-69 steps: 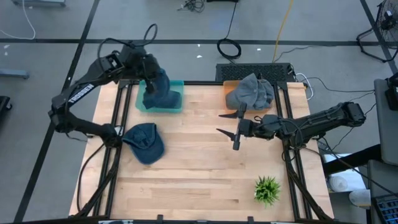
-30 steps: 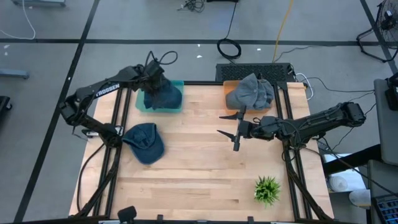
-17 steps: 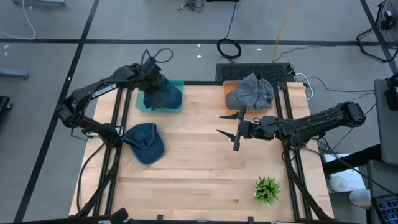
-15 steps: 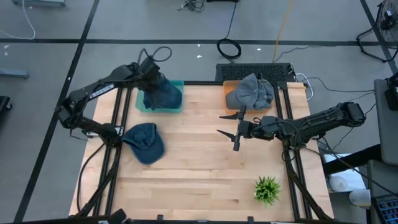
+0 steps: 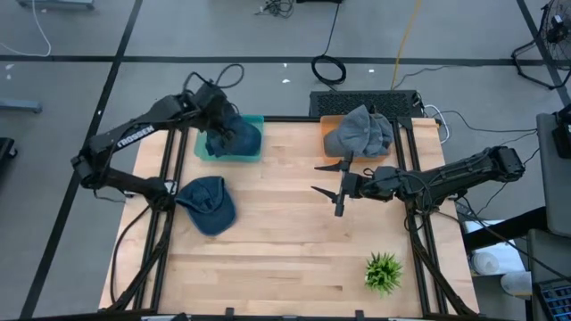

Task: Pick & Place hat
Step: Put the top dark blue cap into the blue bin

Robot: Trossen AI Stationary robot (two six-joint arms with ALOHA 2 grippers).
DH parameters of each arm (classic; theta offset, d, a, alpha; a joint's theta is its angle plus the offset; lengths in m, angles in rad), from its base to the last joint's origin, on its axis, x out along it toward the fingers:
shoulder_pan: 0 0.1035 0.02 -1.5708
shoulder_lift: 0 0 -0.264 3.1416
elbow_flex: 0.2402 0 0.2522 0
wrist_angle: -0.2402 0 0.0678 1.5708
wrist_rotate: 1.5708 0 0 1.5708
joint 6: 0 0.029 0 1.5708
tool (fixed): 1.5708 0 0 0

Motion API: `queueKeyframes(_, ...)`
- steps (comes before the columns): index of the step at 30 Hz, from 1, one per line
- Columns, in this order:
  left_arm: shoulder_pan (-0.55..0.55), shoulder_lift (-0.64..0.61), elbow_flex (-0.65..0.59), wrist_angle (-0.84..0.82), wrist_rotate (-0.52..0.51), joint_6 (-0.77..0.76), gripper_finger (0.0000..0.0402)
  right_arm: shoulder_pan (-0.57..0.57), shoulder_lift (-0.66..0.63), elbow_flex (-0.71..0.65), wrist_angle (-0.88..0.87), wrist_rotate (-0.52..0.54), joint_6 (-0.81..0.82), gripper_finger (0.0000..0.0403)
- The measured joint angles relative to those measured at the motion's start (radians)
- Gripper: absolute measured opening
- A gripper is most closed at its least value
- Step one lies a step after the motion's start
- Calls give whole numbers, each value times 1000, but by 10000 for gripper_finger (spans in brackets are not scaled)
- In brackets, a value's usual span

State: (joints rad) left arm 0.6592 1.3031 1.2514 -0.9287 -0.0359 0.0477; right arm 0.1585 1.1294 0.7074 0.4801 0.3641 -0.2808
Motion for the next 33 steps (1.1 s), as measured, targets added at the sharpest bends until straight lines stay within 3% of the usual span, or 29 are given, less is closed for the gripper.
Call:
queueKeyframes(9,-33,154,0,59,-64,21,296,0,0,-1,-28,0,11,240)
queueKeyframes(22,48,408,-10,-20,-167,3,256,0,0,-1,-131,-1,58,240)
queueKeyframes(33,60,477,-10,-4,-168,14,248,0,0,-1,-131,-1,56,240)
